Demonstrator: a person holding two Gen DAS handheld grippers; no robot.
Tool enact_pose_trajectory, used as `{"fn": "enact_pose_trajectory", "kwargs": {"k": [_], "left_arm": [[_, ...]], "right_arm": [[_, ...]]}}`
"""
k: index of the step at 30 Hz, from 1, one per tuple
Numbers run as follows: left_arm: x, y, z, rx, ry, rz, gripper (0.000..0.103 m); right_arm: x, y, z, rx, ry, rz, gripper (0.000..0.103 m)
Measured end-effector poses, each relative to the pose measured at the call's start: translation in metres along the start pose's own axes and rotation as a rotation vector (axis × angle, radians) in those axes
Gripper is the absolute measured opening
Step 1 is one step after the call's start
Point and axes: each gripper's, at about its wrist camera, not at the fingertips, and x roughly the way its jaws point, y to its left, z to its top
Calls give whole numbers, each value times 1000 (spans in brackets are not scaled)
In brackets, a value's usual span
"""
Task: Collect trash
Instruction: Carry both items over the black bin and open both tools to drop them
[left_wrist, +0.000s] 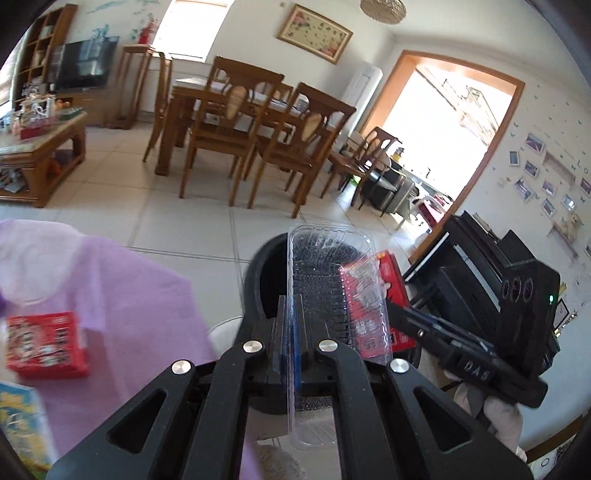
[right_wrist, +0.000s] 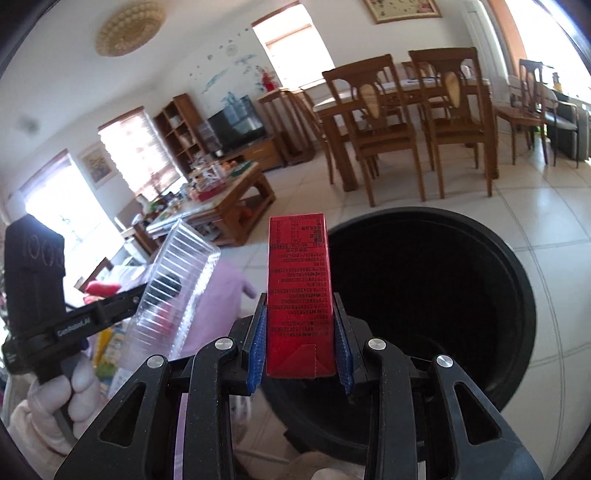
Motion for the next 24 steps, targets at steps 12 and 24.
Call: {"fn": "enact_pose_trajectory", "kwargs": {"k": [12,24], "left_arm": [[91,-38,-13,56,176,69,3],[116,-40,-25,99,215,147,3]], "right_arm": [[9,-67,-37,5,22,-147,32],[27,-46,-36,7,41,-151,32]]}}
